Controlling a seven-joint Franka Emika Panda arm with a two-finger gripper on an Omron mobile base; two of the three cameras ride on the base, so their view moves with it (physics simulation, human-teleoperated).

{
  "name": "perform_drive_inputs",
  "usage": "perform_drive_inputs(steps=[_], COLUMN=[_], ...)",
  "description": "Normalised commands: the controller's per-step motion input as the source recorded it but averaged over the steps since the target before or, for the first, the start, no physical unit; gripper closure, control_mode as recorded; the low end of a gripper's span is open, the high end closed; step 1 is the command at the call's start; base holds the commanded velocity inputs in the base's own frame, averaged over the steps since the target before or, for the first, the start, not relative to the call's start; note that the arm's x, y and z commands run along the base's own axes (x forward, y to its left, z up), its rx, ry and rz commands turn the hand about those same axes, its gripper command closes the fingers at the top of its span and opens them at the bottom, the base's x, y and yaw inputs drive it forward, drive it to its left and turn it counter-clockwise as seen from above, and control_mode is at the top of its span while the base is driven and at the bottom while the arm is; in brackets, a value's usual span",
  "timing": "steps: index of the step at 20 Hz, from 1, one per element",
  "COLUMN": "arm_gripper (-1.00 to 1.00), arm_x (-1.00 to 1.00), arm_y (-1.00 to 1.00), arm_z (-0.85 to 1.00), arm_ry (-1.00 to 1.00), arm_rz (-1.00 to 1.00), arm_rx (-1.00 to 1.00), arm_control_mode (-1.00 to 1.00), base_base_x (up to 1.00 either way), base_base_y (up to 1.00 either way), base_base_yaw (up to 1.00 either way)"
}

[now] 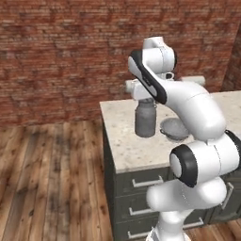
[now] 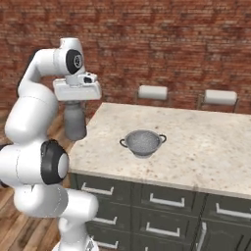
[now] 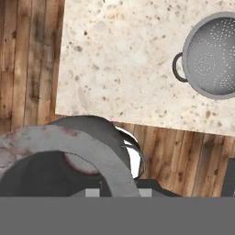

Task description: Pick the colander and jug and place them in the sink. Then turn on the water.

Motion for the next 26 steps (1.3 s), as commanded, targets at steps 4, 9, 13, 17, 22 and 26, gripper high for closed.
perform_drive_inputs(steps=[4,9,13,17,22,26], arm_gripper=[1.00,1.00,1.00,1.00,1.00,1.00], arm_x=[0.00,0.00,0.00,0.00,0.00,0.00], arm_y=[0.00,0.00,0.00,0.00,0.00,0.00], arm_z=[0.00,0.00,0.00,0.00,0.00,0.00], arm_ry=[0.00,0.00,0.00,0.00,0.00,0.00], arm_rz=[0.00,0.00,0.00,0.00,0.00,0.00], arm_rx=[0.00,0.00,0.00,0.00,0.00,0.00], arm_control_mode=[1.00,1.00,1.00,1.00,1.00,1.00], base_base_x=[-0.45,-0.02,-0.01,-0.01,0.02,0.24], base_base_y=[0.91,0.26,0.00,0.01,0.29,0.44], base_base_yaw=[0.45,0.80,1.00,1.00,0.92,0.84])
